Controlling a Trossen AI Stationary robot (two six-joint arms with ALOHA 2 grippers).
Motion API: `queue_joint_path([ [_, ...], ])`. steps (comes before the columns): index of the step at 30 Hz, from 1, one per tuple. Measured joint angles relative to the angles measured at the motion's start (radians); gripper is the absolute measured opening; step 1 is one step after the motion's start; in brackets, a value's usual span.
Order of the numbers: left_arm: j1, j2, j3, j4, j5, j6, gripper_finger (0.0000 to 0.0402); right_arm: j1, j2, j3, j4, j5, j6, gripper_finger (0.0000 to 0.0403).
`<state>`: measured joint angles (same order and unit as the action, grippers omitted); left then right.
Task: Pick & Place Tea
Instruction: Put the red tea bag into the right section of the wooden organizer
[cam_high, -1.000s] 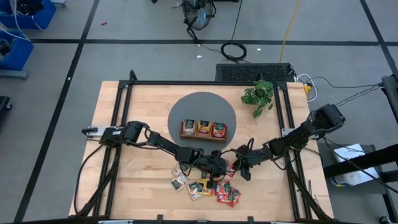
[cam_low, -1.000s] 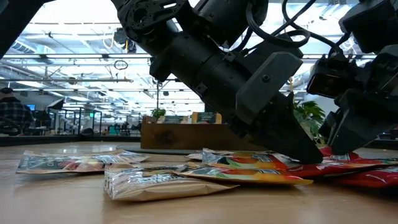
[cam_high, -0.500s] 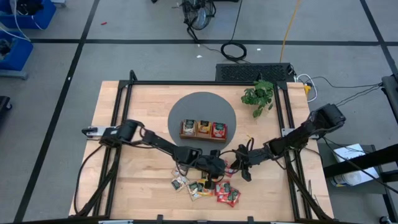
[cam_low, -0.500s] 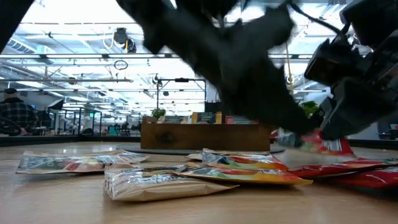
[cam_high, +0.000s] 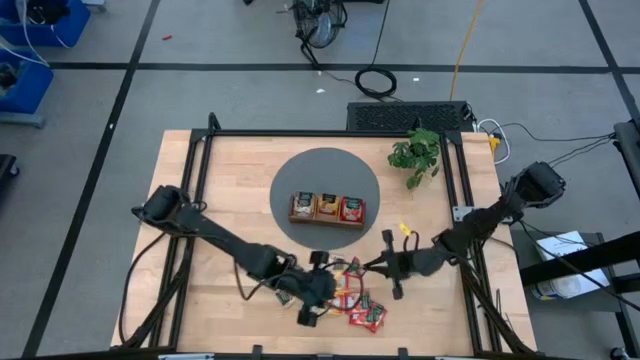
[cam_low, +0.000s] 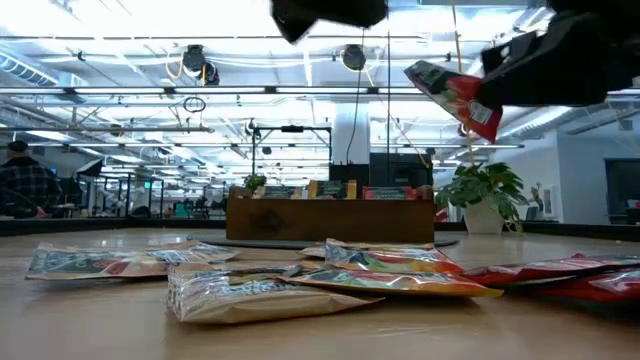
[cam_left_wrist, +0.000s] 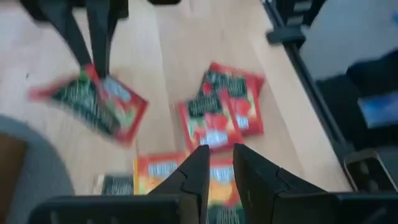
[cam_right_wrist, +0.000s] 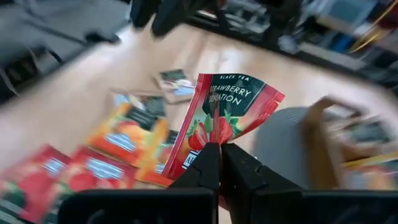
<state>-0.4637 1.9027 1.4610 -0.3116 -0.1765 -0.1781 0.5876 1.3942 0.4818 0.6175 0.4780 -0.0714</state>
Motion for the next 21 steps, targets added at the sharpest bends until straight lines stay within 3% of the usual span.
queue_joint_path([
  [5, -0.039, -0.011, 0.000, -0.036, -0.140, 0.002, 0.0079, 0.075, 0.084, 0.015, 0.070, 0.230, -0.123, 0.0001],
  [9, -0.042, -0.011, 0.000, -0.077, -0.377, -0.025, 0.0079, 0.090, 0.172, 0.014, 0.174, 0.230, -0.174, 0.0000],
  [11, -0.034, -0.010, 0.000, -0.104, -0.437, -0.047, 0.0079, 0.095, 0.211, 0.015, 0.240, 0.231, -0.226, 0.0000],
  [16, -0.002, -0.010, 0.000, -0.094, -0.345, -0.128, 0.0096, 0.095, 0.310, 0.015, 0.446, 0.233, -0.366, 0.0000],
  [21, 0.034, 0.008, 0.001, -0.078, -0.228, -0.146, 0.0145, 0.088, 0.371, 0.030, 0.519, 0.234, -0.470, 0.0000],
])
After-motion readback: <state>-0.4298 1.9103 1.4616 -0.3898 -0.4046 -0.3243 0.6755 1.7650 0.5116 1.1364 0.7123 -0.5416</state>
